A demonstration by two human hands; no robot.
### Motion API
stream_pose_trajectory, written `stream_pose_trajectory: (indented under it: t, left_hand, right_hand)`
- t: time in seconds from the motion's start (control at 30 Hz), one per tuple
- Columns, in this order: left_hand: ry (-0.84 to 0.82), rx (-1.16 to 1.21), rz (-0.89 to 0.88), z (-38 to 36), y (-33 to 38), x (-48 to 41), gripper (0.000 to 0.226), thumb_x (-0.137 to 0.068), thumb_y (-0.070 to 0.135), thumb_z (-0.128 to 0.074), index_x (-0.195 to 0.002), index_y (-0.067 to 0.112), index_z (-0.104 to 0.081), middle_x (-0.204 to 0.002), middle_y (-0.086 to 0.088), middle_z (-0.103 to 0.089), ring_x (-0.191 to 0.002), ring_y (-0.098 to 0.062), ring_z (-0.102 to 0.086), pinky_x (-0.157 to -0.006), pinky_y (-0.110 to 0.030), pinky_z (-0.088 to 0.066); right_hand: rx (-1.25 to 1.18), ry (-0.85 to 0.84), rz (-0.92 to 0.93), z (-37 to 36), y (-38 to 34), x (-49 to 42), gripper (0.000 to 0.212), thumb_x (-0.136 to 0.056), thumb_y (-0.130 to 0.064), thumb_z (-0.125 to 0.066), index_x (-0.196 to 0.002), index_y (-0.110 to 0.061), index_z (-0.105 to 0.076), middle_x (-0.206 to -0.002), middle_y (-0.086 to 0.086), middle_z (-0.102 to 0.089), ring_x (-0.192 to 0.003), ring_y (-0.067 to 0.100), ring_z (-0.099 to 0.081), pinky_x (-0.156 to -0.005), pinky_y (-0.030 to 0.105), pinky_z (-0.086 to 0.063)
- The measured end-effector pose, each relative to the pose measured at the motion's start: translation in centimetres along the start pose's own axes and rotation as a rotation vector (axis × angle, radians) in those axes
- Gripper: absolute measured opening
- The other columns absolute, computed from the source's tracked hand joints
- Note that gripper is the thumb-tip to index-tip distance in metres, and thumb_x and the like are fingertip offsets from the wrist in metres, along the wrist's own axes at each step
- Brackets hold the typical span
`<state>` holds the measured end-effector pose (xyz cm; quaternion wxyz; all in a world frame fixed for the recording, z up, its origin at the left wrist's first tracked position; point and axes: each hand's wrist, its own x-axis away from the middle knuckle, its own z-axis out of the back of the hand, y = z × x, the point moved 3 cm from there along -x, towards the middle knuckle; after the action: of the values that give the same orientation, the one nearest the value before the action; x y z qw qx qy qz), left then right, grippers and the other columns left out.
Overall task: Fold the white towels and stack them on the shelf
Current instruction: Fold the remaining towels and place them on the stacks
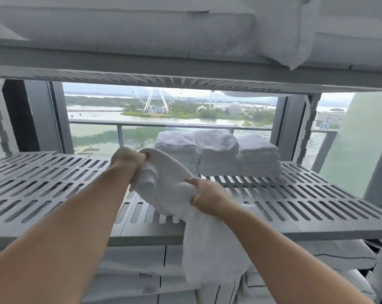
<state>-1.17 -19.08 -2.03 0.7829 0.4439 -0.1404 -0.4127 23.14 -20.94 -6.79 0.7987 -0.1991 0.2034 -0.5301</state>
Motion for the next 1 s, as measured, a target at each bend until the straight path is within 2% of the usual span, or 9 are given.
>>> stream_pose_trajectory:
  t: [0.1,0.17,0.27,0.4,0.47,0.57,0.73,0.83,1.0]
  left_hand:
    - [-0.145,0.27,0.164,0.6,0.4,0.0,0.033,-0.087,0.031,-0.076,-0.097,-0.001,-0.072,-0.092,-0.019,-0.073,-0.083,-0.032,-0.073,-0.081,-0.049,-0.061]
    - [-0.333,0.278,0.182,1.7,1.7,-0.5,0.022,-0.097,0.02,-0.063,-0.098,-0.001,-0.069,-0.093,-0.019,-0.072,-0.086,-0.031,-0.07,-0.089,-0.045,-0.058]
    - [-0.624,-0.24,0.163,3.6,3.3,-0.6,0.031,-0.107,0.017,-0.038,-0.101,-0.004,-0.059,-0.077,-0.015,-0.065,-0.063,-0.028,-0.063,-0.059,-0.033,-0.054]
    - [-0.36,-0.695,-0.097,2.3,1.4,-0.8,0.025,-0.09,0.017,-0.062,-0.109,0.003,-0.07,-0.083,-0.008,-0.065,-0.073,-0.023,-0.062,-0.063,-0.028,-0.051]
    - [-0.161,-0.501,-0.101,0.3,-1.5,-0.6,0.026,-0.083,0.028,-0.07,-0.097,0.007,-0.073,-0.092,-0.01,-0.071,-0.085,-0.025,-0.065,-0.07,-0.028,-0.051]
    - [-0.178,-0.272,-0.139,-2.1,-3.9,-0.8,0.03,-0.089,0.043,-0.063,-0.091,0.014,-0.067,-0.107,-0.012,-0.07,-0.099,-0.029,-0.063,-0.084,-0.035,-0.051]
    - [-0.245,-0.715,-0.291,-3.1,-3.9,-0.8,0.045,-0.094,0.053,-0.05,-0.125,0.023,-0.063,-0.135,-0.009,-0.057,-0.122,-0.03,-0.052,-0.098,-0.042,-0.045]
    - [-0.226,-0.807,-0.539,-4.3,-2.4,0.5,0.036,-0.095,0.027,-0.052,-0.129,0.035,-0.061,-0.142,-0.002,-0.052,-0.131,-0.027,-0.046,-0.106,-0.045,-0.04]
    - [-0.589,-0.694,-0.677,-7.5,-0.8,3.8,0.025,-0.089,0.034,-0.065,-0.113,0.034,-0.072,-0.121,0.012,-0.067,-0.109,-0.013,-0.06,-0.098,-0.031,-0.047]
  right_hand:
    - [-0.647,-0.177,-0.001,2.6,0.5,-0.6,0.044,-0.077,-0.009,-0.073,-0.117,-0.026,-0.071,-0.104,0.01,-0.073,-0.083,0.021,-0.069,-0.078,0.037,-0.059]
    - [-0.74,-0.246,0.057,5.2,0.8,-1.2,0.041,-0.071,-0.017,-0.08,-0.111,-0.023,-0.073,-0.1,0.014,-0.072,-0.081,0.025,-0.066,-0.077,0.04,-0.056]
    - [-0.38,-0.086,0.069,9.2,1.5,-3.1,0.051,-0.07,-0.032,-0.088,-0.117,-0.03,-0.069,-0.111,0.006,-0.072,-0.095,0.022,-0.069,-0.088,0.034,-0.055]
    - [0.446,0.156,-0.01,8.3,0.7,-4.9,0.049,-0.083,-0.033,-0.071,-0.129,-0.024,-0.059,-0.126,0.004,-0.064,-0.118,0.027,-0.058,-0.101,0.039,-0.046]
    - [0.415,0.057,0.007,4.7,0.8,-4.7,0.051,-0.084,-0.041,-0.069,-0.13,-0.022,-0.058,-0.13,0.005,-0.063,-0.119,0.027,-0.057,-0.101,0.039,-0.046]
    - [0.353,-0.245,0.019,-0.5,2.1,-3.7,0.077,-0.078,-0.064,-0.07,-0.139,-0.019,-0.054,-0.142,0.002,-0.055,-0.13,0.025,-0.05,-0.106,0.035,-0.04]
    - [0.306,-0.372,0.021,-1.3,3.2,-3.4,0.094,-0.066,-0.067,-0.078,-0.146,-0.031,-0.045,-0.152,-0.003,-0.044,-0.137,0.022,-0.043,-0.111,0.036,-0.035]
    - [0.301,-0.404,0.03,-1.1,3.6,-3.4,0.086,-0.069,-0.057,-0.082,-0.145,-0.037,-0.046,-0.15,-0.005,-0.046,-0.134,0.02,-0.045,-0.101,0.032,-0.037]
    - [0.272,-0.31,0.035,-1.8,4.5,-3.2,0.063,-0.084,-0.058,-0.067,-0.142,-0.039,-0.05,-0.145,-0.004,-0.053,-0.129,0.019,-0.05,-0.1,0.031,-0.04]
